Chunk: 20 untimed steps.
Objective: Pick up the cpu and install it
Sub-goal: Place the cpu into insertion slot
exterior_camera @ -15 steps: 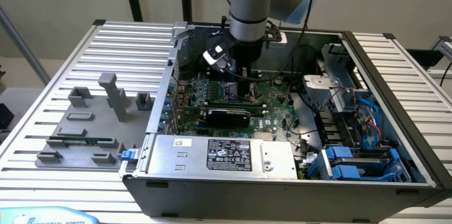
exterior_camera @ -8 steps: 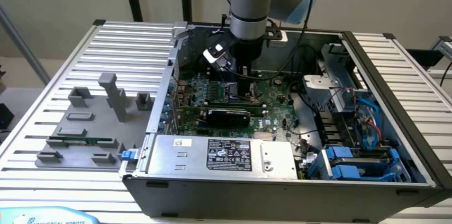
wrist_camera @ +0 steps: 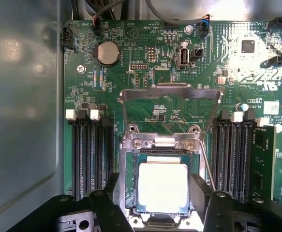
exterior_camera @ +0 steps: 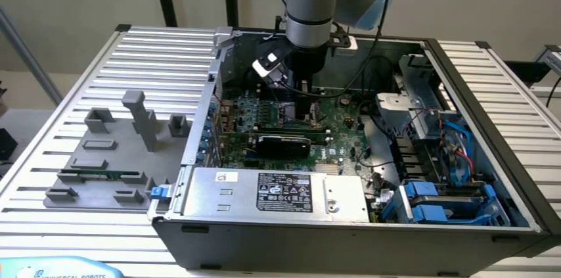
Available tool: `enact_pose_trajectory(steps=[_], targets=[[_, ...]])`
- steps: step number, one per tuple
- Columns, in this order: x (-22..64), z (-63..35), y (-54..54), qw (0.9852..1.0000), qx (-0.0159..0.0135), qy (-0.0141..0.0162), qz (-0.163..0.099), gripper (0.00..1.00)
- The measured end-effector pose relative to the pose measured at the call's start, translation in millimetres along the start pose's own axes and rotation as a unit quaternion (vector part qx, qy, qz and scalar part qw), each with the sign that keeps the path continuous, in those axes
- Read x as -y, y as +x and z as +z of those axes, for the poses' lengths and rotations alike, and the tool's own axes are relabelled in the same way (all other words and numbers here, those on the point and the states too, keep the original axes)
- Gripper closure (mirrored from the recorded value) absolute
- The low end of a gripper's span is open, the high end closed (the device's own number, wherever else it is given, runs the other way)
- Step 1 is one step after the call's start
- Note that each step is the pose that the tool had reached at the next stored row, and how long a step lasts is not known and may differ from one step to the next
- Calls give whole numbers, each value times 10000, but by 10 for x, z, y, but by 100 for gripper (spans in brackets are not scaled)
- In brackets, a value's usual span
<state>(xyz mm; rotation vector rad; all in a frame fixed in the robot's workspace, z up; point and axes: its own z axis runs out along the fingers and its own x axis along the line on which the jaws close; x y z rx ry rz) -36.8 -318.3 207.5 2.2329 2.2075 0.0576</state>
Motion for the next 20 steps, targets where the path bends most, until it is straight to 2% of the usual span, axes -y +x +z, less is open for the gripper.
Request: enact_pose_trajectory(steps=[7, 12, 16, 18, 19, 20], targets=[[1, -6, 0, 10000, 4, 0, -19, 32], [3, -6, 0, 10000, -12, 0, -18, 32], [3, -14, -1, 10000, -12, 2, -19, 34], [3, -23, 0, 10000, -13, 2, -18, 47], [3, -28, 0, 10000, -13, 3, -18, 47], [2, -33, -1, 10000, -13, 4, -18, 53]])
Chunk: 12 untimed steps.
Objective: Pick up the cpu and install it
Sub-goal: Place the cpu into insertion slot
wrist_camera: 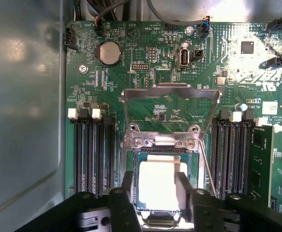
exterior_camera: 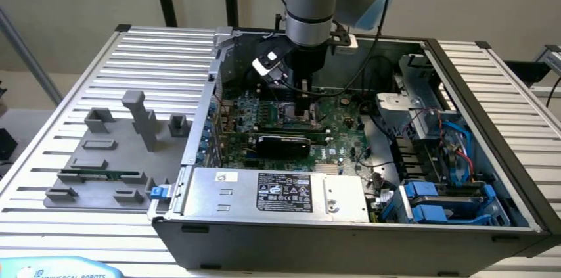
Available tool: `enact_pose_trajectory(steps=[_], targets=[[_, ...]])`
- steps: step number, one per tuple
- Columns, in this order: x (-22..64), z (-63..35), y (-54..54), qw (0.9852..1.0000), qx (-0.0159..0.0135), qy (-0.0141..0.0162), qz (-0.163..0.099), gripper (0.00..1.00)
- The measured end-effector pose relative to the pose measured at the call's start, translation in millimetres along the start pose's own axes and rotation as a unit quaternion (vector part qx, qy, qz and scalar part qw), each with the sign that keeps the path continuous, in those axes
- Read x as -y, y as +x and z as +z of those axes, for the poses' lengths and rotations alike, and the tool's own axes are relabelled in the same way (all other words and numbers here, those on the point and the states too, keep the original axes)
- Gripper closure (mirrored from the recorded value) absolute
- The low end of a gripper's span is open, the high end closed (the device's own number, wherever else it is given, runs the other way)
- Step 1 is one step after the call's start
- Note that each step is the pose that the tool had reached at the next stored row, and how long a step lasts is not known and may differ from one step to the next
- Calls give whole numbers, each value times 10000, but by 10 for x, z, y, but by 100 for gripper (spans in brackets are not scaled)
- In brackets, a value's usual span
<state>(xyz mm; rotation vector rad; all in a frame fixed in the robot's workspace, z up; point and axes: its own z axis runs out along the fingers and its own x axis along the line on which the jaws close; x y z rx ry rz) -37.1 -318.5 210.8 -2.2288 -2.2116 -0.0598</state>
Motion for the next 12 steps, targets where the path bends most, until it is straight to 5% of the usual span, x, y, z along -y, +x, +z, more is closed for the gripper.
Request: enact_pose_trajectory(steps=[8, 12], targets=[[-3, -34, -7, 10000, -1, 11, 0, 88], [-11, -56, -15, 10000, 1, 22, 0, 89]])
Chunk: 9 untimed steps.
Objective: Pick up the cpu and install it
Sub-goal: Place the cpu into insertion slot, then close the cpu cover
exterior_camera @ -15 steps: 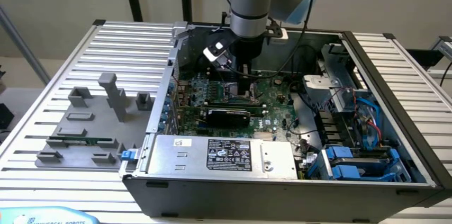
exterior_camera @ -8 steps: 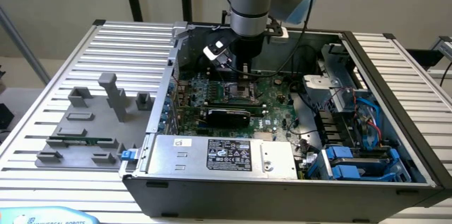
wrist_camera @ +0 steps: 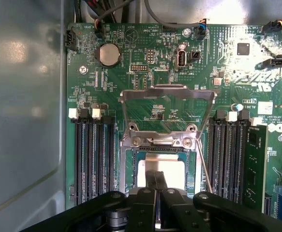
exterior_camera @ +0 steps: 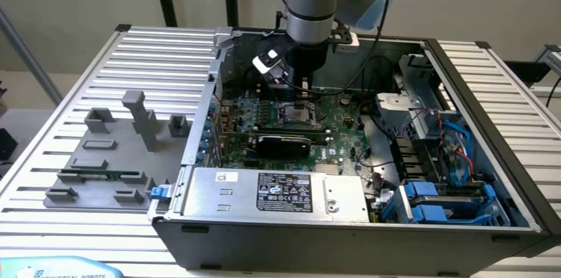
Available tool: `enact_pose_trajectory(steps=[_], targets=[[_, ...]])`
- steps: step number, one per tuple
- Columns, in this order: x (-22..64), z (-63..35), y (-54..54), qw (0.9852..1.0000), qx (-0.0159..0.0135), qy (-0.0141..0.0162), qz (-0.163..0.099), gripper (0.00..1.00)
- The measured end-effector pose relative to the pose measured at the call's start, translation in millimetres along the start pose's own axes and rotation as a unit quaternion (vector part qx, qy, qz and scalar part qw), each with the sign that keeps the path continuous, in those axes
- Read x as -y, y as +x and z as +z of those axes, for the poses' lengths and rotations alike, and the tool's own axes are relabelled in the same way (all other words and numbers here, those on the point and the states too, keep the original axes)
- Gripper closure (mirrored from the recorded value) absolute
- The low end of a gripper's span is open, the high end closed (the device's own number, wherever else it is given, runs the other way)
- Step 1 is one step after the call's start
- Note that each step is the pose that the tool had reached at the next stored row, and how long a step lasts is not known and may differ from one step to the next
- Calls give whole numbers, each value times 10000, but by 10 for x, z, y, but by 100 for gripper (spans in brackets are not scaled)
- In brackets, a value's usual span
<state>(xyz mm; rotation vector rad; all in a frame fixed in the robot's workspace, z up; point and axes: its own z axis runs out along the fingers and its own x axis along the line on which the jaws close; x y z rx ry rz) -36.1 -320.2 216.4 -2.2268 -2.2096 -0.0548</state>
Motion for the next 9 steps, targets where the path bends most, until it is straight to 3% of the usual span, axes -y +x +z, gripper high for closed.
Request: enact_pose_trajectory(steps=[4, 9], targets=[[-30, -80, -22, 10000, 0, 32, 1, 89], [-121, -172, -68, 9999, 0, 117, 3, 89]])
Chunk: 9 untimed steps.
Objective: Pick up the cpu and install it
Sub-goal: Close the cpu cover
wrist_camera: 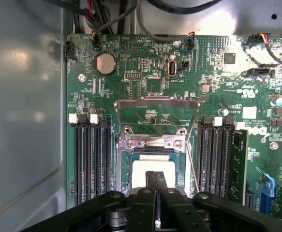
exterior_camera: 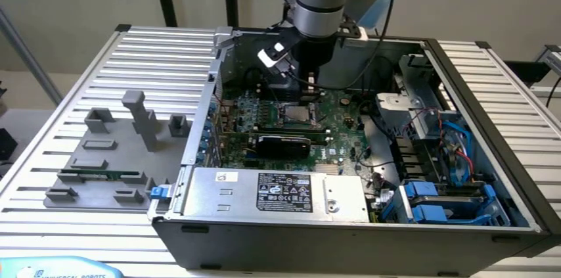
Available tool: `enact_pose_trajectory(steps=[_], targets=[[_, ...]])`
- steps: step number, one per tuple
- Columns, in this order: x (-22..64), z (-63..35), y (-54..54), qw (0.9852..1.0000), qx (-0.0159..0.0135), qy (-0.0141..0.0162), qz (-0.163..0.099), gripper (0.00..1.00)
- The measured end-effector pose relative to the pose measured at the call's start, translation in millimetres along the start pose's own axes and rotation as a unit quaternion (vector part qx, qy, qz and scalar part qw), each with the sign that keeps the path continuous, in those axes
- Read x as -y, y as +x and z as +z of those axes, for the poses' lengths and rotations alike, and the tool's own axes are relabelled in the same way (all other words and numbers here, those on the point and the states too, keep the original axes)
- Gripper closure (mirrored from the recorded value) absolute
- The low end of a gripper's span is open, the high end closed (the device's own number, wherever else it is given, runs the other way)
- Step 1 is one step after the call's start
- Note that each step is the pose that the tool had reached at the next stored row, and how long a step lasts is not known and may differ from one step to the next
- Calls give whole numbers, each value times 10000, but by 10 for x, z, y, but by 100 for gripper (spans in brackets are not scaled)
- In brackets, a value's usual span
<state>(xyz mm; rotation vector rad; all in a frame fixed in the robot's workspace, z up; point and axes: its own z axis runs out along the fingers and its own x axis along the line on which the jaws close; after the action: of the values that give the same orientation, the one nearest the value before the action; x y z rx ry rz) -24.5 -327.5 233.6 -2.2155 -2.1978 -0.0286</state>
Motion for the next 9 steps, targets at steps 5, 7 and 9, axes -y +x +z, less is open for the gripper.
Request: enact_pose_trajectory(steps=[5, 7, 9], targets=[[-159, -106, -33, 9999, 0, 103, 3, 89], [-234, -161, -42, 9999, 1, 140, 5, 89], [-307, -216, -49, 9998, 1, 174, 5, 89]])
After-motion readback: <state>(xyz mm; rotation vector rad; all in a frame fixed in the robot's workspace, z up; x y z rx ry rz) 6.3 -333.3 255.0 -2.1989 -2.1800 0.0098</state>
